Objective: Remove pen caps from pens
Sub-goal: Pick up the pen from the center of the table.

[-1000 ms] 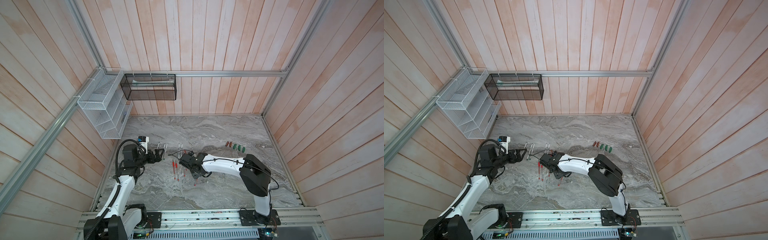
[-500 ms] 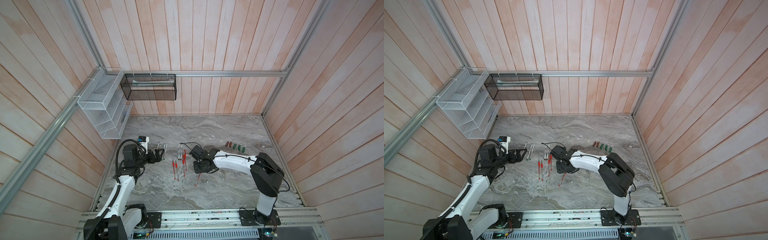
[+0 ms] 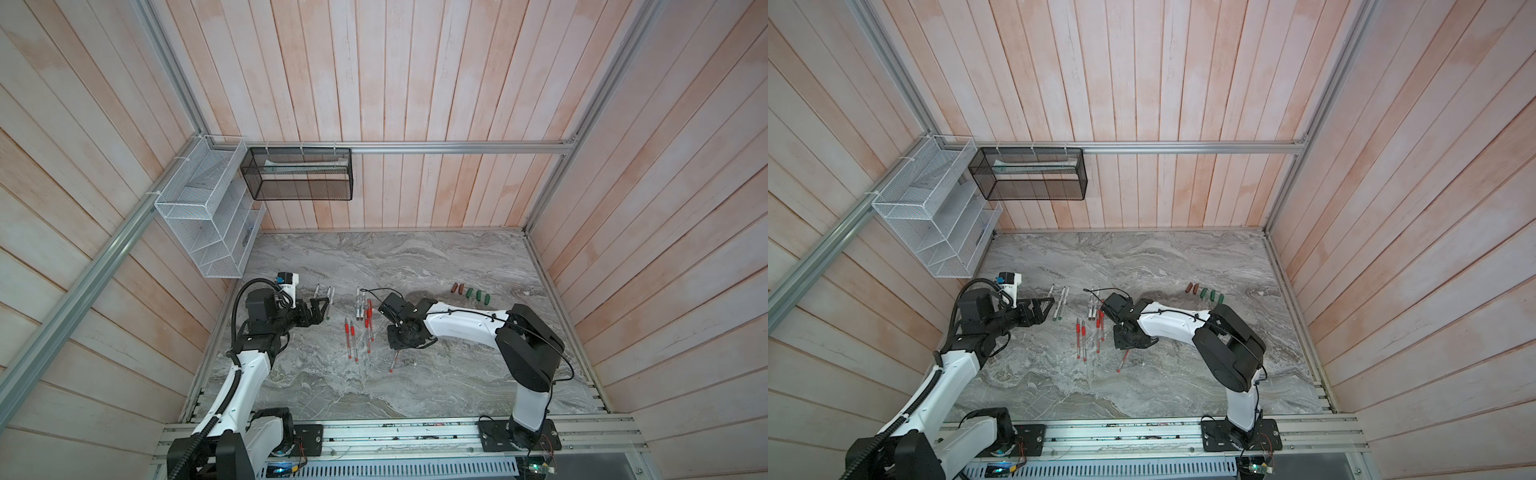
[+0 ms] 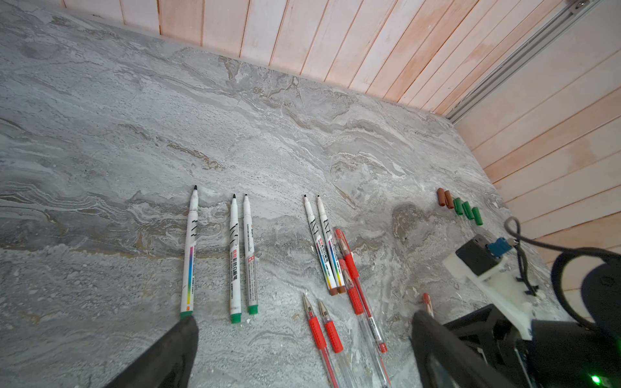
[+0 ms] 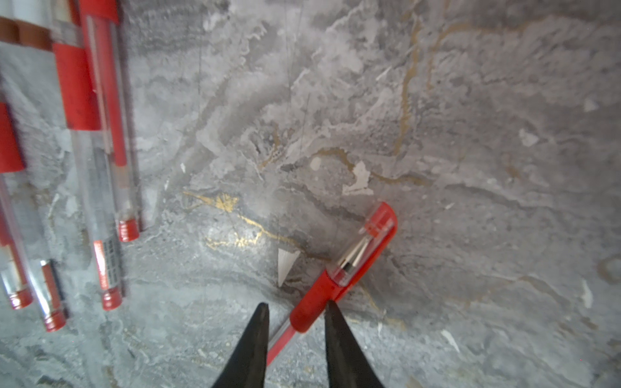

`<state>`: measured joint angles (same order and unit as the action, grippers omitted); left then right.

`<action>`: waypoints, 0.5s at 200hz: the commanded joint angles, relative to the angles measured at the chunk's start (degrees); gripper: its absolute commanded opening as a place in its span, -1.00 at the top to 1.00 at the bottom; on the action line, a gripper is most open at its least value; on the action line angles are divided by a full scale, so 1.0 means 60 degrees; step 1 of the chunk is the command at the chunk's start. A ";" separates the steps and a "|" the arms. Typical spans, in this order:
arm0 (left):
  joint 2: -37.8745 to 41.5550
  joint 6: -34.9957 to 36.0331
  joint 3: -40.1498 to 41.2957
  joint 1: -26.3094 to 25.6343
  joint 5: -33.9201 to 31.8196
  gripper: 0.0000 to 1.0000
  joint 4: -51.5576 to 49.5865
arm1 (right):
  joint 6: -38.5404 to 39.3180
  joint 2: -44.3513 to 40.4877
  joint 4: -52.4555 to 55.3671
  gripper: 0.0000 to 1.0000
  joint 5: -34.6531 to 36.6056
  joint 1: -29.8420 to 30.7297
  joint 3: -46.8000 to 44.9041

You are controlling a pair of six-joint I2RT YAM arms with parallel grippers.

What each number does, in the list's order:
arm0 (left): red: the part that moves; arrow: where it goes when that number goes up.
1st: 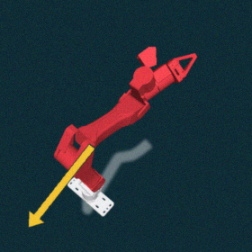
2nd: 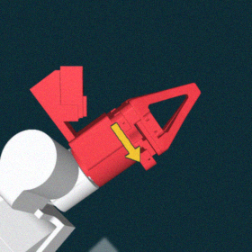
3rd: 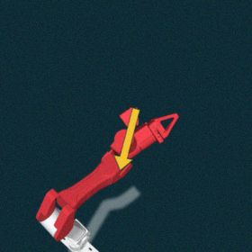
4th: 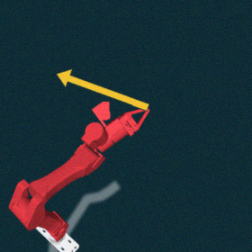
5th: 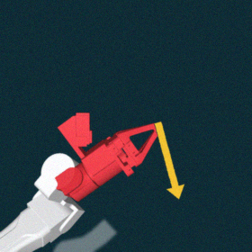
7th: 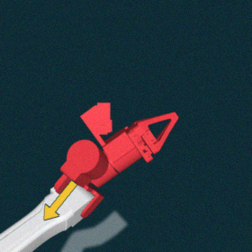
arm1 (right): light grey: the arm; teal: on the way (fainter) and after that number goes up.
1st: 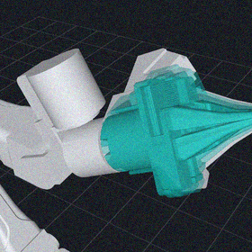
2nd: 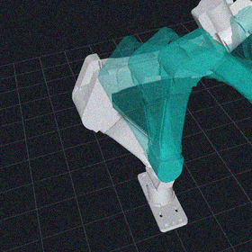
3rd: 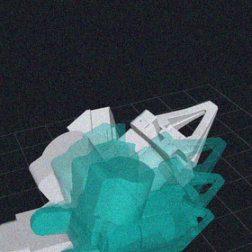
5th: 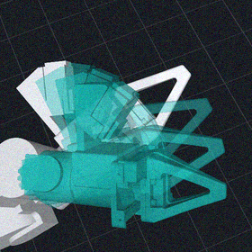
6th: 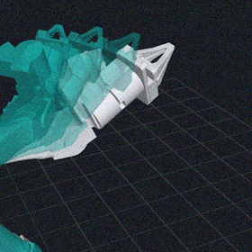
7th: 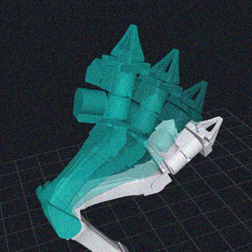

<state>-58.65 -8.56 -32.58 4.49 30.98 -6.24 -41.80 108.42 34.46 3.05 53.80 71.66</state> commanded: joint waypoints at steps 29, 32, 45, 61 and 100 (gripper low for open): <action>0.0162 0.0139 -0.0070 0.0009 0.0000 -1.00 0.0060 | 0.0813 0.0781 0.0855 0.49 0.0493 -0.0176 0.0138; 0.0162 0.0137 -0.0083 0.0013 0.0008 -1.00 0.0059 | 0.0862 0.0795 0.0914 0.50 0.0523 -0.0190 0.0167; 0.0128 0.0150 -0.0092 0.0042 -0.0047 -0.99 0.0087 | 0.1120 0.0797 0.1193 0.50 0.0776 -0.0207 0.0347; 0.0152 0.0188 -0.0038 0.0042 -0.0125 -0.99 0.0139 | 0.1338 0.0672 0.1412 0.50 0.0970 -0.0207 0.0475; 0.0126 0.0133 -0.0083 0.0101 -0.0073 -1.00 0.0131 | 0.0747 0.0286 0.1219 0.42 0.0401 -0.0157 0.0182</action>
<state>-58.63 -8.58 -32.58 4.60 31.00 -6.22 -35.97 110.89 39.66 6.76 52.77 74.13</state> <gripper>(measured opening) 0.997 0.280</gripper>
